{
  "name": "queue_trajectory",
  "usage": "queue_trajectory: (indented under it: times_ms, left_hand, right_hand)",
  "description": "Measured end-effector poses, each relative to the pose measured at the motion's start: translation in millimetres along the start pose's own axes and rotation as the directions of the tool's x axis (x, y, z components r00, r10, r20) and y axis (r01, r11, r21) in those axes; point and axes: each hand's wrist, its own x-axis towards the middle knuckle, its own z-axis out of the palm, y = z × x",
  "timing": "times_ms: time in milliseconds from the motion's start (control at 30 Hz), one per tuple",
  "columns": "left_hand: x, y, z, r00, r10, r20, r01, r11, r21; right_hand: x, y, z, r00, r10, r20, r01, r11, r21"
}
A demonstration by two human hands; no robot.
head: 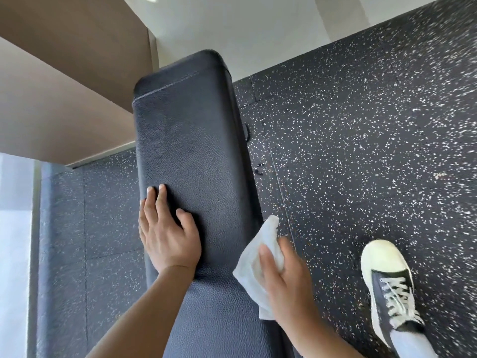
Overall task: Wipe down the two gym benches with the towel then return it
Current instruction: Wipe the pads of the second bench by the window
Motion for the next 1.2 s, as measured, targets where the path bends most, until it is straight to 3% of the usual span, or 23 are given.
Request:
queue_trajectory:
  times_ms: [133,467,900,1000,1100,1200]
  left_hand:
    - [1,-2,2,1.000,0.009,-0.010,-0.009,1.000,-0.007]
    - [1,-3,1,1.000,0.000,-0.003,0.000,1.000,-0.011]
    - [-1,-1,-2,1.000,0.000,0.008,0.000,0.999,-0.047]
    - [-4,3,-6,1.000,-0.008,0.021,0.008,0.999,-0.031]
    - [-11,11,-13,0.999,0.013,0.032,-0.016,0.995,0.094]
    - [-44,7,-20,0.996,0.073,0.060,-0.078,0.994,0.081]
  right_hand:
    - [13,-1,2,1.000,-0.007,-0.002,0.007,1.000,0.001]
    - [149,-62,34,0.998,0.011,-0.066,-0.012,1.000,-0.011]
    - [45,-21,11,0.999,-0.018,-0.037,0.019,0.999,0.036]
    - [45,-22,10,0.999,-0.002,-0.037,0.003,1.000,0.024]
    - [56,-28,11,1.000,0.005,-0.030,-0.004,1.000,0.018]
    - [64,-30,13,0.999,0.001,-0.041,-0.001,1.000,0.011]
